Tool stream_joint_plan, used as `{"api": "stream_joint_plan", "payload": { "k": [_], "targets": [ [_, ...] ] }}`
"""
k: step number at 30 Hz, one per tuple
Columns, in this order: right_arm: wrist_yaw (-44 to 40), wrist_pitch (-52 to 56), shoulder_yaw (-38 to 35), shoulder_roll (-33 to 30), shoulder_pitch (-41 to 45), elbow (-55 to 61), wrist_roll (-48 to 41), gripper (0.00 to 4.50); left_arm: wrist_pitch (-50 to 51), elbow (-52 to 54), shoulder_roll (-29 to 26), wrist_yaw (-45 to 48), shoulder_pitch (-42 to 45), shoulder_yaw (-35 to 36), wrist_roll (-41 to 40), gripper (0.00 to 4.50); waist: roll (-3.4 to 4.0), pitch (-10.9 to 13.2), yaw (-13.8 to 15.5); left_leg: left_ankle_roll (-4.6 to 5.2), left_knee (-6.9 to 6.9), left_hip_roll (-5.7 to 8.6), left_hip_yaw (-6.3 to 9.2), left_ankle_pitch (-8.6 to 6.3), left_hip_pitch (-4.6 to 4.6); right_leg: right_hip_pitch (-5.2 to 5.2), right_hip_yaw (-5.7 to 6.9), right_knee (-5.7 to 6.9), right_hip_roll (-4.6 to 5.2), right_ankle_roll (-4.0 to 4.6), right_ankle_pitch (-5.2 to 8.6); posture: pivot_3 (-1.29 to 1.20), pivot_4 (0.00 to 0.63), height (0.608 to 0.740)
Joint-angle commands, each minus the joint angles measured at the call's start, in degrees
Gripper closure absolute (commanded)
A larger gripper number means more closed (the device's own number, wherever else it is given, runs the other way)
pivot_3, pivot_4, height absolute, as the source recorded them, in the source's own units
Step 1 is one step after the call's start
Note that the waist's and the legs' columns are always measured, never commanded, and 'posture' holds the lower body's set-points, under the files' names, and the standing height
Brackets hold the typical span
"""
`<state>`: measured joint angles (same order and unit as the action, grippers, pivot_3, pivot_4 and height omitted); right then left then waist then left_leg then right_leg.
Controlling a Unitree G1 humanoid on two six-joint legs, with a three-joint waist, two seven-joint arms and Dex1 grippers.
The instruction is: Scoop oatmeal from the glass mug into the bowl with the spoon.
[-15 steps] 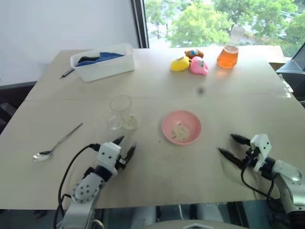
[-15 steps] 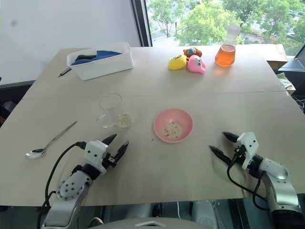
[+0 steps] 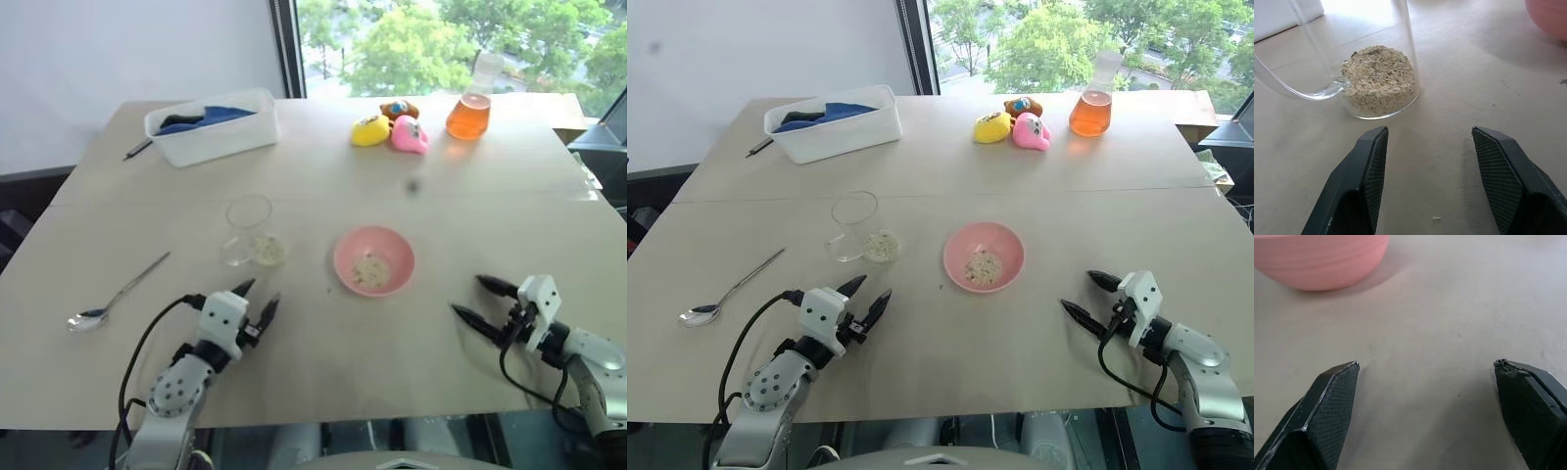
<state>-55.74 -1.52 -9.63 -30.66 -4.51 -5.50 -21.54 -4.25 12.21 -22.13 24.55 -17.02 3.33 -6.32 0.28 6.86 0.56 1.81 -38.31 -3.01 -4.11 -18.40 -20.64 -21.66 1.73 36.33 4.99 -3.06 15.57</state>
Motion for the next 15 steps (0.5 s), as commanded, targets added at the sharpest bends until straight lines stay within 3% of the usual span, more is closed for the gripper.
{"api": "stream_joint_plan", "payload": {
  "k": [1,11,15],
  "targets": [
    [0.23,0.66,0.21,-0.32,-0.48,-1.99,0.55,0.03,1.73,-2.15,0.38,-0.23,-2.19,-0.5,0.72,1.67,0.0,0.0,-0.01,0.0,0.0,0.0,0.0,0.0,0.0,0.0,0.0,0.0,0.0,0.0,0.0,0.0,0.15,0.74],
    [-0.48,1.14,0.53,-0.66,0.4,-1.54,0.13,0.03,0.23,-2.0,0.47,-0.32,-2.57,0.25,0.55,1.67,-0.02,0.01,-0.14,0.0,0.0,0.0,-0.02,0.0,0.01,0.0,-0.01,0.0,0.0,0.0,0.0,0.0,0.15,0.74],
    [-2.74,1.67,1.13,-2.1,-0.06,3.26,-1.04,0.03,-3.1,-0.94,-0.78,1.71,-2.89,5.01,-3.97,1.67,-0.06,0.09,-0.24,0.0,0.0,-0.02,-0.02,0.0,-0.02,-0.03,-0.01,0.0,0.01,0.0,0.0,0.0,0.15,0.74]
  ]
}}
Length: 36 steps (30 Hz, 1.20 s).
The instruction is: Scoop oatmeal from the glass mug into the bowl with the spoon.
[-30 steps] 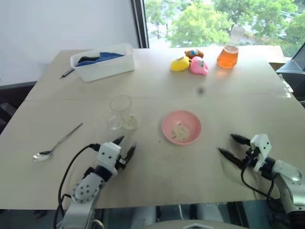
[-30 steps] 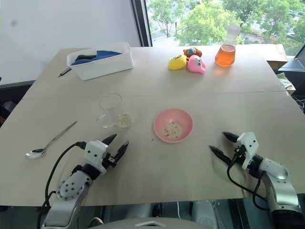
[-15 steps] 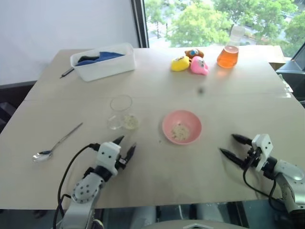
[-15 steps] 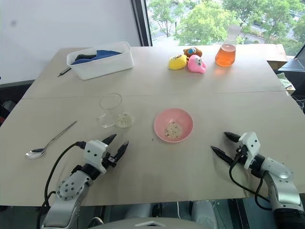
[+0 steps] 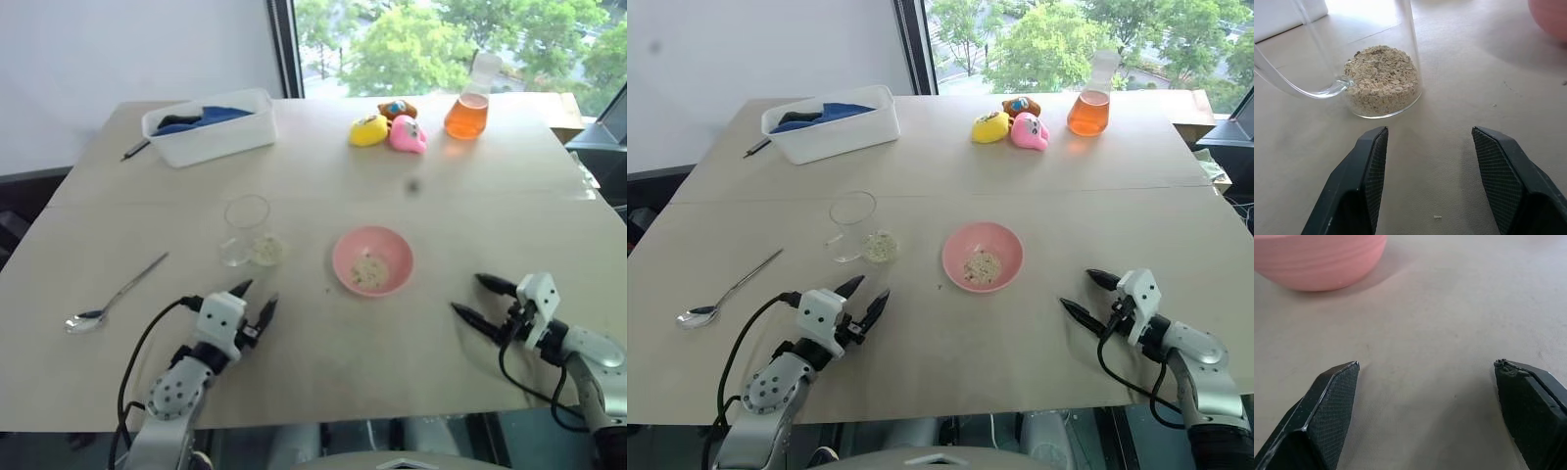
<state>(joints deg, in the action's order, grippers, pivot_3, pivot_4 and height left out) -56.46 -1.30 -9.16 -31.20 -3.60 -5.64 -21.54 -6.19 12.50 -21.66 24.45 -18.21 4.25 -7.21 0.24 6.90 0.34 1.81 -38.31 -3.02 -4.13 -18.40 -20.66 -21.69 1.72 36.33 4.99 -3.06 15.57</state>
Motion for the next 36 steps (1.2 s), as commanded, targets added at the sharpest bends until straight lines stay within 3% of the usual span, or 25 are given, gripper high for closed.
{"api": "stream_joint_plan", "payload": {
  "k": [1,8,15,20,27,36],
  "targets": [
    [-2.77,2.54,0.72,-2.07,-1.34,5.89,-2.24,0.03,-1.18,-1.37,-2.02,2.55,-1.86,6.04,-4.82,1.67,-0.06,0.15,-0.03,0.0,0.0,0.0,0.0,0.0,-0.05,-0.05,0.0,0.0,0.0,0.0,0.0,0.0,0.15,0.74],
    [-6.62,17.16,-0.02,-10.69,-3.99,27.95,-14.05,0.03,-0.88,-3.9,-9.87,11.86,-3.75,16.58,-13.4,1.67,-0.24,1.02,-0.05,-0.01,-0.01,-0.08,0.03,0.0,-0.38,-0.36,0.11,0.05,0.03,-0.02,-0.01,0.0,0.15,0.74],
    [-3.58,28.41,1.88,-15.92,2.42,42.13,-23.74,0.03,-2.16,-15.85,-17.67,17.33,3.02,24.22,-15.49,1.67,-0.63,1.25,0.43,-0.03,-0.17,-0.04,0.22,0.02,-0.82,-0.63,0.38,0.07,-0.01,-0.2,-0.11,0.0,0.15,0.74],
    [-0.79,30.94,5.23,-14.13,7.73,43.92,-24.43,0.03,-2.23,-26.86,-25.28,21.93,9.72,24.14,-12.99,1.67,-0.93,1.39,0.43,-0.28,-0.34,0.27,0.33,0.16,-1.18,-0.91,0.48,0.2,-0.08,-0.22,-0.13,0.0,0.15,0.74],
    [-1.59,29.22,6.29,-13.72,6.64,42.72,-21.65,0.03,-0.19,-38.11,-33.42,27.96,14.82,24.31,-12.59,1.67,-1.31,1.61,0.36,-0.29,-0.35,0.39,0.18,0.17,-1.31,-0.99,0.5,0.17,-0.02,-0.25,-0.13,0.0,0.15,0.74],
    [-0.71,29.07,5.69,-12.93,5.85,43.23,-21.87,0.03,1.61,-54.62,-38.31,33.8,22.27,19.69,-8.62,1.67,-1.33,1.65,0.46,-0.31,-0.64,0.3,0.08,0.18,-1.28,-1.0,0.54,0.5,-0.08,-0.26,-0.12,0.0,0.15,0.74]
  ]
}}
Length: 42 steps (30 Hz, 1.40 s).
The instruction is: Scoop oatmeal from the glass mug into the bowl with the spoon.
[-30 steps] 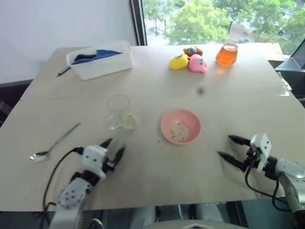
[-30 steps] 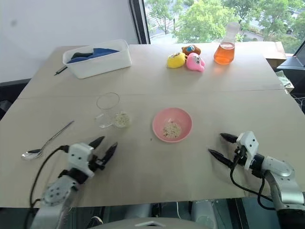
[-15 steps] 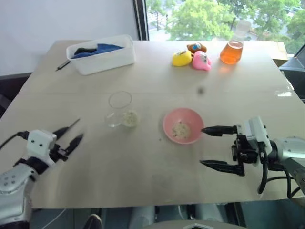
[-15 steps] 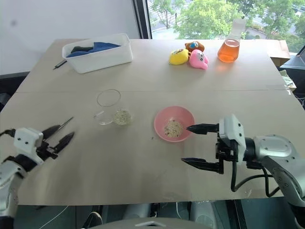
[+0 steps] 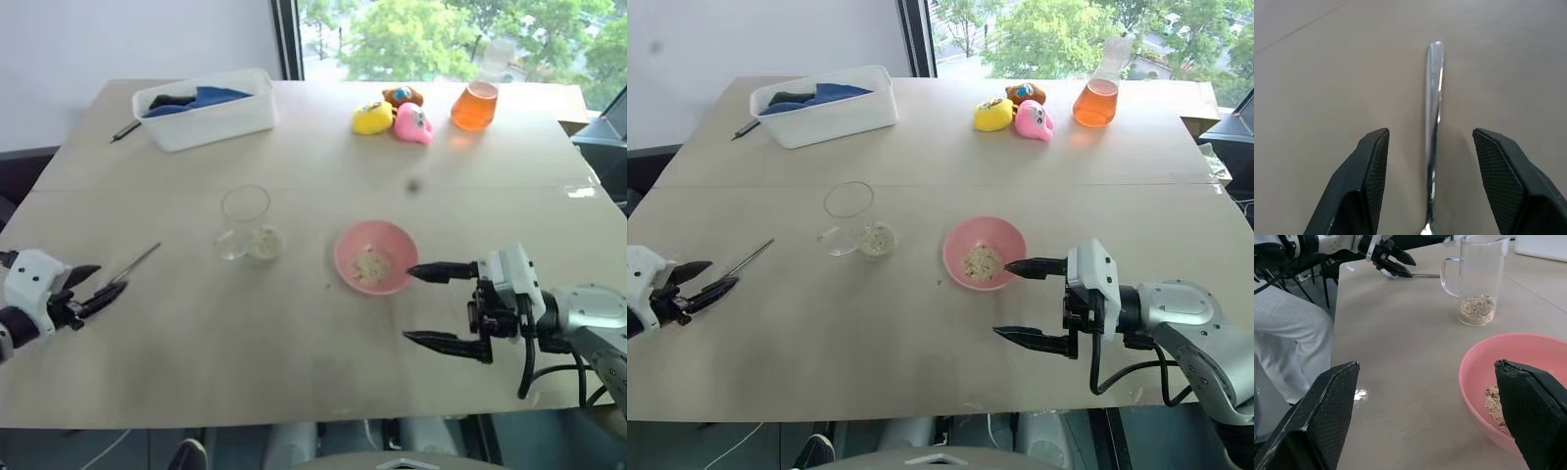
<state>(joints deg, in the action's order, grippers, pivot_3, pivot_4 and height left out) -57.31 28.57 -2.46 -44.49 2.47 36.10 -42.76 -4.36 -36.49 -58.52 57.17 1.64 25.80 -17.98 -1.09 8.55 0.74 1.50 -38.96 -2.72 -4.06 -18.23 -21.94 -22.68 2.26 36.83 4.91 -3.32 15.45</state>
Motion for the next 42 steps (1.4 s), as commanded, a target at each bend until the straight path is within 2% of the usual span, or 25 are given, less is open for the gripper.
{"api": "stream_joint_plan", "payload": {
  "k": [1,5,6,7,12,16,19,23,26,30,32,35,39,42],
  "targets": [
    [0.24,-0.89,-0.96,0.51,-0.22,1.42,-0.65,0.03,-0.22,-8.22,-1.31,1.56,3.65,-3.14,3.18,1.67,0.0,0.0,0.04,0.0,-0.04,0.0,0.01,0.0,0.0,0.01,0.01,0.02,-0.01,0.0,0.0,0.0,0.15,0.74],
    [0.48,-0.95,-1.13,0.88,-0.08,1.22,-0.67,0.03,2.69,-16.08,-1.3,4.35,7.73,-6.21,4.7,1.67,0.23,-0.1,0.07,0.0,-0.15,0.03,-0.01,0.0,0.01,0.05,0.01,0.1,0.02,0.0,0.0,0.0,0.15,0.74],
    [0.53,-0.89,-1.28,0.9,0.01,1.13,-0.77,0.03,3.18,-18.18,-1.57,4.69,8.83,-7.07,5.44,2.19,0.28,-0.13,0.07,0.01,-0.17,0.04,-0.03,0.0,0.04,0.06,0.0,0.16,0.02,0.0,0.0,0.0,0.15,0.74],
    [0.6,-0.84,-1.41,0.91,0.04,1.14,-0.87,0.03,3.13,-19.9,-1.92,5.06,9.61,-8.08,6.38,2.37,0.35,-0.17,0.07,0.01,-0.18,0.03,-0.02,0.0,0.08,0.07,-0.01,0.21,0.02,0.0,0.0,0.0,0.15,0.74],
    [0.88,-0.82,-1.55,0.98,-0.11,1.3,-0.88,0.03,2.01,-23.86,-3.11,7.42,11.46,-11.39,8.62,4.43,0.85,-0.45,-0.64,0.06,-0.17,-0.01,-0.04,-0.03,0.31,0.06,-0.09,0.66,-0.04,-0.01,0.02,0.0,0.15,0.74],
    [1.08,-0.82,-1.47,1.04,-0.03,1.33,-0.8,0.03,-0.24,-24.26,-2.84,6.4,11.03,-9.86,7.83,4.47,0.93,-0.5,-1.58,0.05,-0.19,-0.01,-0.06,-0.01,0.43,0.03,-0.2,0.92,-0.04,-0.01,0.03,0.0,0.15,0.74],
    [1.13,-0.78,-1.41,0.95,0.13,1.21,-0.78,0.03,-7.38,-20.31,-0.47,2.98,7.64,-2.79,2.62,4.47,0.92,-0.5,-1.75,0.05,-0.24,-0.04,-0.01,-0.01,0.49,0.03,-0.31,1.0,-0.03,-0.01,0.02,0.0,0.15,0.74],
    [0.88,-0.79,-0.92,1.03,0.58,0.63,-0.57,0.03,-10.41,-3.17,6.28,0.29,-3.86,4.89,-3.33,4.47,0.78,-0.47,-1.77,0.04,-0.29,-0.36,0.0,-0.01,0.4,-0.1,-0.5,0.97,0.02,0.0,0.01,0.0,0.15,0.74],
    [0.35,-0.94,0.03,1.29,1.52,-0.34,-0.12,0.03,-6.15,14.53,12.73,-6.59,-11.26,8.84,-7.1,4.47,0.61,-0.45,-1.33,0.01,-0.37,-0.36,-0.01,0.0,0.26,-0.09,-0.45,0.79,0.12,0.0,0.0,0.0,0.15,0.74],
    [-0.19,-0.6,1.37,1.96,3.78,-1.45,-0.2,0.03,0.43,31.3,17.58,-15.65,-14.37,11.26,-9.37,4.47,0.0,-0.35,-0.75,0.09,-0.42,-0.34,0.14,-0.04,0.18,-0.07,-0.35,0.78,0.18,0.01,0.0,0.0,0.15,0.74],
    [-0.7,-0.59,1.85,2.11,4.93,-2.23,-0.05,0.03,3.16,36.2,18.05,-18.29,-14.27,11.63,-9.54,4.47,-0.26,-0.34,-0.66,0.1,-0.42,-0.35,0.3,-0.05,0.18,-0.04,-0.19,0.81,0.14,0.02,0.0,0.0,0.15,0.74],
    [-1.41,-0.74,2.25,2.19,6.39,-3.58,0.28,0.03,6.1,39.73,16.92,-20.84,-12.53,12.57,-9.5,4.47,-0.19,-0.3,-0.82,0.08,-0.42,-0.35,0.33,-0.04,0.21,0.0,-0.17,0.82,0.12,0.03,-0.01,0.0,0.15,0.74],
    [-0.86,-0.9,2.89,2.76,7.94,-4.82,1.88,0.03,8.22,39.52,12.54,-21.45,-5.89,12.51,-8.78,4.47,-0.23,-0.27,-0.8,0.0,-0.42,-0.31,0.34,0.01,0.18,-0.01,-0.14,0.8,0.01,0.04,0.0,0.0,0.15,0.74],
    [0.94,-0.62,2.56,3.48,9.07,-5.63,3.04,0.03,8.7,37.18,8.48,-21.62,2.92,9.8,-7.48,4.47,-0.23,-0.25,-0.59,-0.08,-0.42,-0.06,0.35,0.06,0.16,-0.02,-0.14,0.77,0.01,0.03,0.0,0.0,0.15,0.74]
  ]
}}
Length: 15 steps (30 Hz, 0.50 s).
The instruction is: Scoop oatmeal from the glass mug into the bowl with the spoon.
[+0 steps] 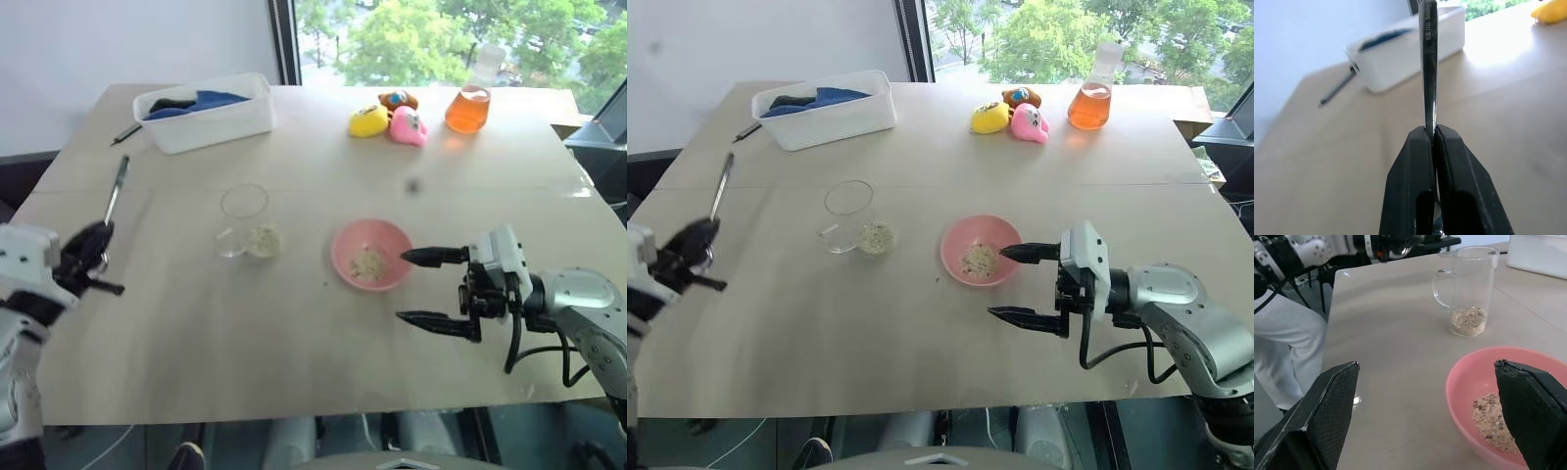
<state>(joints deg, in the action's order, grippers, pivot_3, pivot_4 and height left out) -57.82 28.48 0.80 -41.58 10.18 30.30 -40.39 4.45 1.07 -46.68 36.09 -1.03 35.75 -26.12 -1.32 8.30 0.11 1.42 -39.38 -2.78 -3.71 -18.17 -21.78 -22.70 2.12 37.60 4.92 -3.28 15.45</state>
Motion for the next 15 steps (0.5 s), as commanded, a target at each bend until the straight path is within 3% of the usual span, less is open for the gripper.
{"api": "stream_joint_plan", "payload": {
  "k": [1,5,8,10,14,15],
  "targets": [
    [2.96,-0.19,-1.19,1.35,2.22,-0.28,0.72,0.03,0.07,-1.19,-4.32,-0.46,8.91,-1.53,1.02,4.47,0.01,0.01,0.19,-0.01,0.0,0.04,0.0,0.01,0.0,0.0,-0.01,-0.01,0.01,0.0,0.0,0.0,0.15,0.74],
    [15.53,4.91,-3.78,6.67,8.76,-2.07,-0.14,0.03,1.46,-2.7,-4.96,1.3,22.94,-9.45,1.38,4.47,0.01,0.06,0.45,-0.04,-0.05,0.12,-0.04,0.03,-0.04,-0.02,-0.04,-0.01,0.02,-0.01,-0.01,0.0,0.15,0.74],
    [25.63,9.68,-6.69,11.96,15.97,-3.05,-3.88,0.03,0.87,-3.78,-1.74,1.3,34.27,-17.37,3.86,4.47,-0.02,0.12,0.68,-0.11,-0.07,0.14,-0.13,0.07,-0.12,-0.04,-0.01,0.01,-0.03,-0.01,0.0,0.0,0.15,0.74],
    [33.13,12.7,-9.0,16.11,21.89,-4.23,-6.65,0.03,0.43,-4.8,1.88,1.97,40.53,-22.97,6.03,4.47,0.01,0.14,0.64,-0.19,-0.13,0.15,-0.2,0.12,-0.21,-0.08,0.08,0.07,-0.03,-0.01,0.0,0.0,0.15,0.74],
    [47.03,19.75,-11.55,22.57,34.42,-10.66,-10.93,0.03,-2.66,-9.55,14.66,0.9,50.2,-33.66,10.42,4.47,0.16,0.27,0.35,-0.18,0.01,0.17,-0.26,0.12,-0.25,-0.12,0.1,0.09,-0.04,-0.02,0.0,0.0,0.15,0.74],
    [49.31,20.96,-12.24,23.91,36.29,-12.0,-11.37,0.03,-3.68,-10.47,16.39,1.48,51.15,-34.85,11.65,4.47,0.16,0.27,0.44,-0.18,-0.22,0.2,-0.2,0.13,-0.63,-0.43,0.16,0.16,-0.02,-0.05,-0.02,0.0,0.15,0.74]
  ]
}}
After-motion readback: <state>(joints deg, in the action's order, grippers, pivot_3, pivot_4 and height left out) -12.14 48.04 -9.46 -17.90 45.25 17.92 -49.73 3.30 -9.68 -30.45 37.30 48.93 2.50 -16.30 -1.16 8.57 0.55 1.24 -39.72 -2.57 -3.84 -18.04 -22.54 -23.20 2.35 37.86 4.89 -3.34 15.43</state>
